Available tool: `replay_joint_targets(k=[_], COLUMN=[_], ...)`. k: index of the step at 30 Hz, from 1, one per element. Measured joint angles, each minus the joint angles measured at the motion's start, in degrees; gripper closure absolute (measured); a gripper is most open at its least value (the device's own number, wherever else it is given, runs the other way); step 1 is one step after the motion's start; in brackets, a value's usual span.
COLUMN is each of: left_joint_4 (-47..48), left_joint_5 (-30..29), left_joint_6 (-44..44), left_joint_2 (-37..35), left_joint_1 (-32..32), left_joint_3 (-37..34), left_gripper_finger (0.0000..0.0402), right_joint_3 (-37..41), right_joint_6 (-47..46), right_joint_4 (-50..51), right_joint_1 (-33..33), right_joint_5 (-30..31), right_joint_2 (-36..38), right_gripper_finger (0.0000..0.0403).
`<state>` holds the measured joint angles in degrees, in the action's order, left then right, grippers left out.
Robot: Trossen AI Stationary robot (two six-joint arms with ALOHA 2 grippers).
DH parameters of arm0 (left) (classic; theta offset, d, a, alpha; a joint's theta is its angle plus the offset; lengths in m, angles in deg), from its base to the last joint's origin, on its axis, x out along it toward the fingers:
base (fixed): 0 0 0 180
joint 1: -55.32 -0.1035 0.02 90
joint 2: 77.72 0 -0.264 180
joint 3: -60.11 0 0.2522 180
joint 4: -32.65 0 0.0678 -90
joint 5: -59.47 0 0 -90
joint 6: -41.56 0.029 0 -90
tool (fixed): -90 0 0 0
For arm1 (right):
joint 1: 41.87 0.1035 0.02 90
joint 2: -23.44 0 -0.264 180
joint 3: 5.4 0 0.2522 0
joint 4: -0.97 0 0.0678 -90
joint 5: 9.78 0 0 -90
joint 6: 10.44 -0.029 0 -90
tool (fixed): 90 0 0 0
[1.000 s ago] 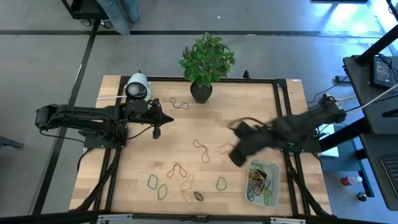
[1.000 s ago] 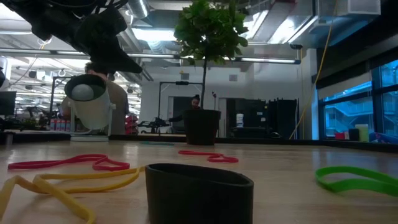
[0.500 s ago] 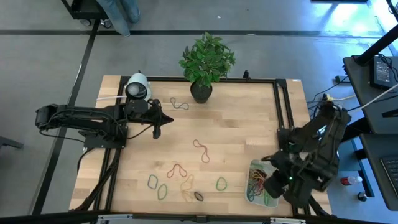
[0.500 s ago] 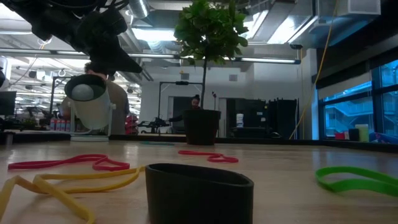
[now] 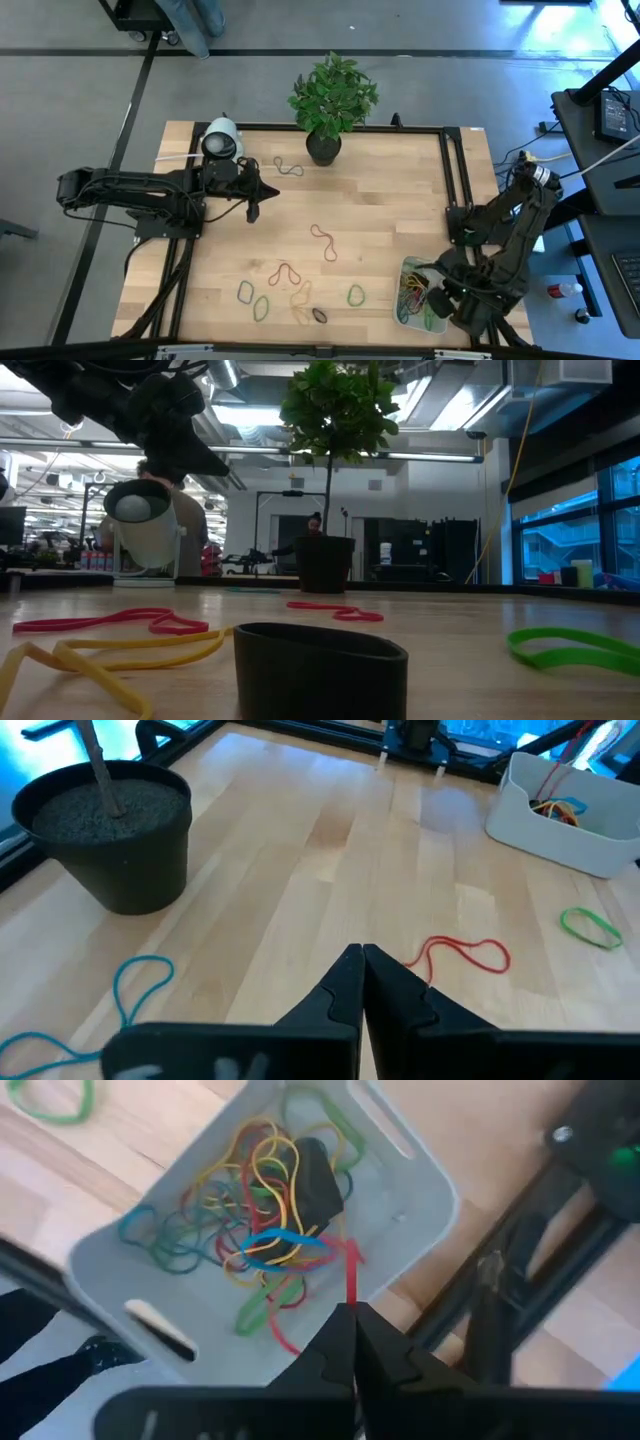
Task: Pick and place rubber bands into bin
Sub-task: Put the red rubber band into the gray bin, then put the blue rubber band into the gray bin
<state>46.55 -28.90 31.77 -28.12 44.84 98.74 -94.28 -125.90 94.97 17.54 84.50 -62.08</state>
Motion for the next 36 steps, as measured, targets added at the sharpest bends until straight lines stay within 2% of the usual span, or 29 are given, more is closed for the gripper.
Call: replay_joint_targets(k=[7, 14, 28, 36], left_joint_4=[0.0, 0.0, 0.0, 0.0], left_joint_5=[-0.1, -0.1, -0.1, -0.1], left_joint_6=[-0.1, -0.1, 0.0, 0.0], left_joint_2=[0.0, 0.0, 0.0, 0.0], left_joint_1=[0.0, 0.0, 0.0, 0.0], left_joint_3=[0.0, 0.0, 0.0, 0.0], left_gripper_finger=[0.0397, 0.0400, 0.0400, 0.0394], right_joint_3=[13.9, 20.2, 19.9, 15.8], right_joint_6=[-1.5, -1.4, -0.5, 3.6], right_joint_4=[-12.1, -18.6, -19.4, -16.5], right_joint_1=[-4.1, -8.1, -8.1, -6.6], right_joint_5=[-0.1, 0.1, 0.0, 0.1], right_joint_2=[1.6, 1.7, 1.7, 2.7], right_gripper_finger=[0.0403, 0.0386, 0.0291, 0.0282])
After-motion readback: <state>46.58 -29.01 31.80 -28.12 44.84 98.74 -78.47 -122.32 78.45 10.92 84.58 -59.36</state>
